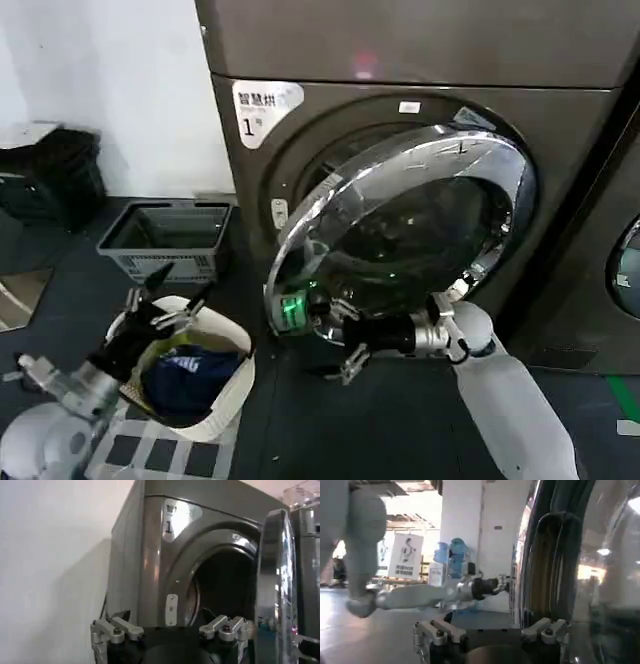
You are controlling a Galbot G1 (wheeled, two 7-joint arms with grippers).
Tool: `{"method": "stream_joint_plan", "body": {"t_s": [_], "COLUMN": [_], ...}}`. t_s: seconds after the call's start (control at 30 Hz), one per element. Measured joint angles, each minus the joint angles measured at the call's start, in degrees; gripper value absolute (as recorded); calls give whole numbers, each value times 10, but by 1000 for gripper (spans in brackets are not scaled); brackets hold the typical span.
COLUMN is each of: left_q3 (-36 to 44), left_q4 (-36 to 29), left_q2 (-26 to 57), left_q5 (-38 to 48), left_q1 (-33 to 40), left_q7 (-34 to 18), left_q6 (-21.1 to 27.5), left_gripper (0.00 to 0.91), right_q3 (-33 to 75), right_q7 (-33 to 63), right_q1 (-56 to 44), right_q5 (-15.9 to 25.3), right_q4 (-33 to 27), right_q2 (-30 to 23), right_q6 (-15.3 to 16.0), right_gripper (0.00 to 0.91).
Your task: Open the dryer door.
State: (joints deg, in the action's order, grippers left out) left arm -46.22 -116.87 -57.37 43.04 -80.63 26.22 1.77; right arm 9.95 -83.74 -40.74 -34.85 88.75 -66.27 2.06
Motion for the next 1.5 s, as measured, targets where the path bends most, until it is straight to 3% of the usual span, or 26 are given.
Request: {"method": "stream_joint_plan", "body": {"t_s": [0.9,1.5], "left_q3": [139,283], "left_q4": [114,130], "left_q2": [137,163], "left_q5": [43,66], "left_q1": [159,257], "left_q7": [0,3], "left_q6": [11,-9], "left_gripper": [907,907], "right_q3": [-2,19], "right_q7": [-1,-1], "right_q1": [-37,-70], "right_q5": [-9,-26], "right_q4": [39,73], "right_q2": [36,65], "right_q6": [-14,-19], "right_gripper": [907,907]}}
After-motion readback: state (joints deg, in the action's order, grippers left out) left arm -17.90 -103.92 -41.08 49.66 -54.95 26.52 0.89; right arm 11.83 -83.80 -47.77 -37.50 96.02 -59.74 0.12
